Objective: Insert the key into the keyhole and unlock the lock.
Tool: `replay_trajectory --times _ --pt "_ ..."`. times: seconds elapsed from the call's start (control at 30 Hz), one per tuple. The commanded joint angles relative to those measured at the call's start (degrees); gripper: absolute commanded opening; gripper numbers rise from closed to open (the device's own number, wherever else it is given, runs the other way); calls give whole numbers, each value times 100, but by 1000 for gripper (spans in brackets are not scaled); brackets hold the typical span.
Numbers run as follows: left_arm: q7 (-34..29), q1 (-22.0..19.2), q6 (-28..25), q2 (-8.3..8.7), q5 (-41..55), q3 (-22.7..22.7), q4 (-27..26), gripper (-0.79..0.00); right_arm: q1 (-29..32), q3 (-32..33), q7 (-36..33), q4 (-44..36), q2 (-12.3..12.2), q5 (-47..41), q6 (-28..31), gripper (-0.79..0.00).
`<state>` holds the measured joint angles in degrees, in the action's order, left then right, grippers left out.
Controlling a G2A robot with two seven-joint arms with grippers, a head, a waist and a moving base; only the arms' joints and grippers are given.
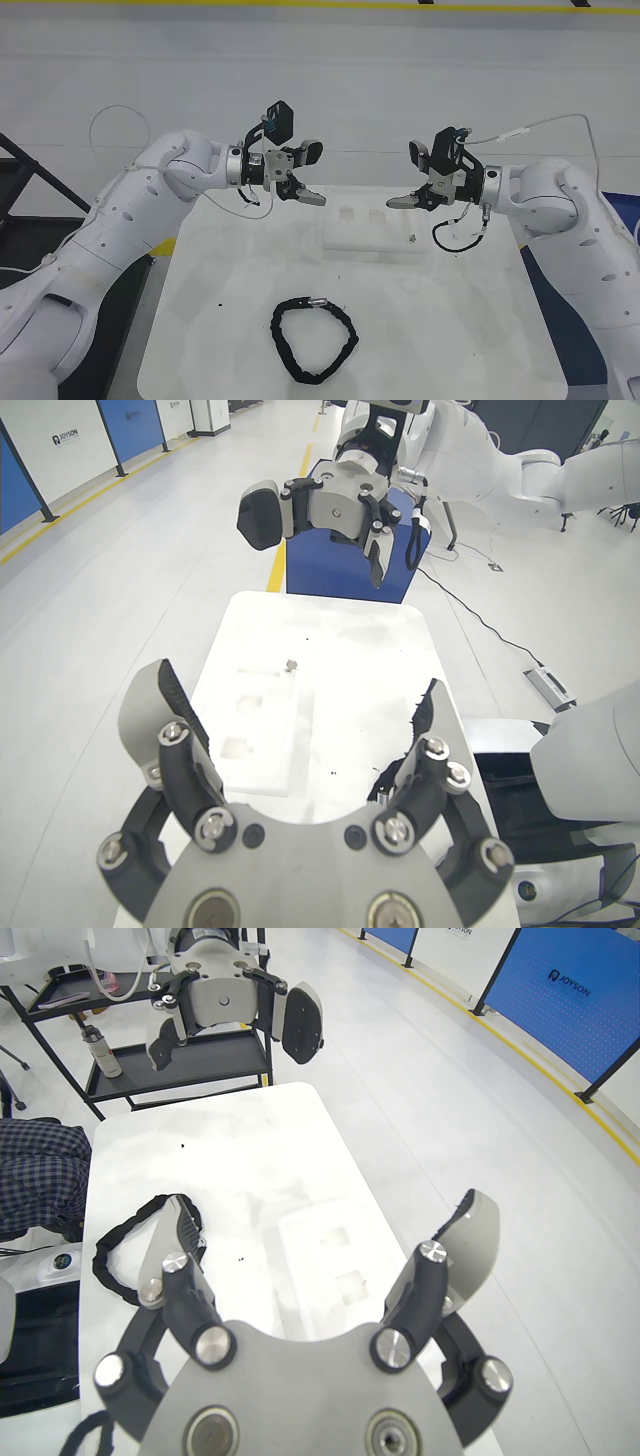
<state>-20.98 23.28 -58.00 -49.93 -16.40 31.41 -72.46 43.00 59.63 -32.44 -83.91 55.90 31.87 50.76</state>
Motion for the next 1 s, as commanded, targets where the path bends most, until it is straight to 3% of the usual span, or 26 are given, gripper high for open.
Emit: replay_trajectory --times 0.0,0.63,0.97 --pt "0 0 0 0 0 0 0 0 0 0 0 0 0 0 0 -1" --pt "0 0 0 0 0 0 0 0 166 -27 81 -18 0 73 -130 0" --pt "0 0 0 0 0 0 0 0 491 -355 32 741 60 -119 -382 0"
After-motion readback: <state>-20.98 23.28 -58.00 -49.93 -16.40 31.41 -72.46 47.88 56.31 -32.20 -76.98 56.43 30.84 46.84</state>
